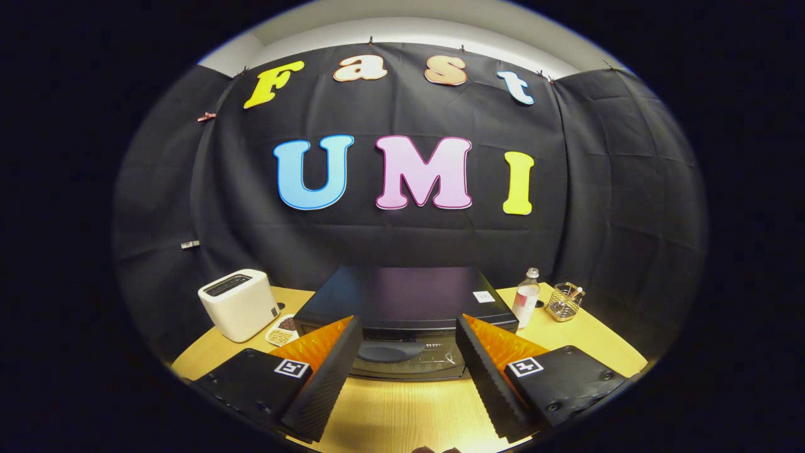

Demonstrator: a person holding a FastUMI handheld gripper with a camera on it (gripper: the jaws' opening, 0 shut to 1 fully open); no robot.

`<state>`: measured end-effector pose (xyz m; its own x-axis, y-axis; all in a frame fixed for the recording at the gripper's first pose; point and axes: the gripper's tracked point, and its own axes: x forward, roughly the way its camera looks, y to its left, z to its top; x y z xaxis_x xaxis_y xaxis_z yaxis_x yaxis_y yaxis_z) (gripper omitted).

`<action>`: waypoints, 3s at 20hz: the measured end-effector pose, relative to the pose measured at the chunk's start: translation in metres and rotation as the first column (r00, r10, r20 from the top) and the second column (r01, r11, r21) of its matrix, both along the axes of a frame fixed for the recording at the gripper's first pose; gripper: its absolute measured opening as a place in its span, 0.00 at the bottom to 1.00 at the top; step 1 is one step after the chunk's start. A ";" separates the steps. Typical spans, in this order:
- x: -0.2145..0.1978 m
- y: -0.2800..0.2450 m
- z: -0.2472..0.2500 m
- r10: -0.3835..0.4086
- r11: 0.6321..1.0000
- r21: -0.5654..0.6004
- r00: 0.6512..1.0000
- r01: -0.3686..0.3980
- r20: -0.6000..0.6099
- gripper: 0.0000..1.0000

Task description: Open the toaster oven, put the food inside, and close the toaster oven door.

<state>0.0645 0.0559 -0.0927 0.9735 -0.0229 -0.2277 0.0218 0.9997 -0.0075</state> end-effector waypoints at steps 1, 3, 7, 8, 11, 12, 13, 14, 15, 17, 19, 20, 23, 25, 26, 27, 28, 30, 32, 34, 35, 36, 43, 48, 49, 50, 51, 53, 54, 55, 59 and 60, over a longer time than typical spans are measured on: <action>0.008 0.000 -0.004 -0.007 1.000 -0.003 1.000 0.007 -0.002 0.98; 0.024 0.003 -0.016 -0.026 1.000 0.007 1.000 0.026 -0.018 0.98; 0.046 0.006 -0.043 -0.043 0.999 0.010 0.997 0.043 -0.057 0.98; 0.049 0.010 -0.051 -0.032 0.999 0.016 0.997 0.033 -0.074 0.98; 0.052 0.016 -0.069 -0.018 1.000 0.017 0.993 0.021 -0.113 0.98; 0.054 0.018 -0.074 -0.016 1.000 0.006 0.992 0.016 -0.124 0.98; 0.055 0.018 -0.078 -0.015 1.000 -0.006 0.991 0.015 -0.131 0.99; 0.057 0.017 -0.080 -0.018 1.000 -0.013 0.990 0.016 -0.138 0.99; 0.059 0.016 -0.080 -0.023 1.000 -0.008 0.989 0.022 -0.143 0.99; 0.062 0.019 -0.085 -0.032 0.999 0.010 0.985 0.034 -0.172 0.98; 0.062 0.024 -0.088 -0.018 1.000 0.015 0.978 0.022 -0.210 0.98; 0.063 0.024 -0.088 -0.017 1.000 0.011 0.975 0.020 -0.223 0.96; 0.060 0.023 -0.090 0.000 1.000 0.023 0.967 0.006 -0.254 0.96; 0.055 0.022 -0.092 -0.001 0.999 0.031 0.960 0.010 -0.279 0.96; 0.052 0.021 -0.094 0.004 1.000 0.022 0.957 0.002 -0.290 0.94; 0.048 0.021 -0.092 0.005 1.000 0.021 0.958 0.002 -0.288 0.94; 0.042 0.022 -0.094 0.006 1.000 0.023 0.955 0.000 -0.297 0.94; 0.034 0.022 -0.096 0.009 1.000 0.020 0.952 -0.003 -0.305 0.94; 0.023 0.022 -0.098 0.014 1.000 0.020 0.950 -0.008 -0.313 0.94; 0.011 0.022 -0.101 0.013 1.000 0.029 0.945 -0.003 -0.326 0.94; 0.004 0.023 -0.104 0.011 1.000 0.025 0.940 -0.003 -0.341 0.94; -0.003 0.023 -0.108 0.010 1.000 0.017 0.936 -0.004 -0.351 0.94; -0.040 0.024 -0.131 0.020 1.000 0.006 0.922 -0.019 -0.386 0.93; -0.078 0.027 -0.188 0.058 0.998 0.052 0.848 -0.035 -0.526 0.95; -0.083 0.029 -0.204 0.078 0.996 0.076 0.822 -0.042 -0.564 0.97; -0.093 0.031 -0.214 0.090 0.995 0.089 0.801 -0.046 -0.591 0.99; -0.099 0.028 -0.220 0.095 0.994 0.094 0.787 -0.047 -0.610 1.00; -0.106 0.023 -0.217 0.132 0.990 0.125 0.788 -0.071 -0.601 0.99; -0.110 0.019 -0.211 0.144 0.988 0.130 0.790 -0.083 -0.595 0.99; -0.110 0.012 -0.206 0.156 0.986 0.135 0.793 -0.094 -0.588 0.99; -0.109 -0.027 -0.175 0.200 0.977 0.181 0.802 -0.117 -0.563 0.99; -0.108 -0.039 -0.170 0.206 0.974 0.200 0.797 -0.110 -0.568 0.99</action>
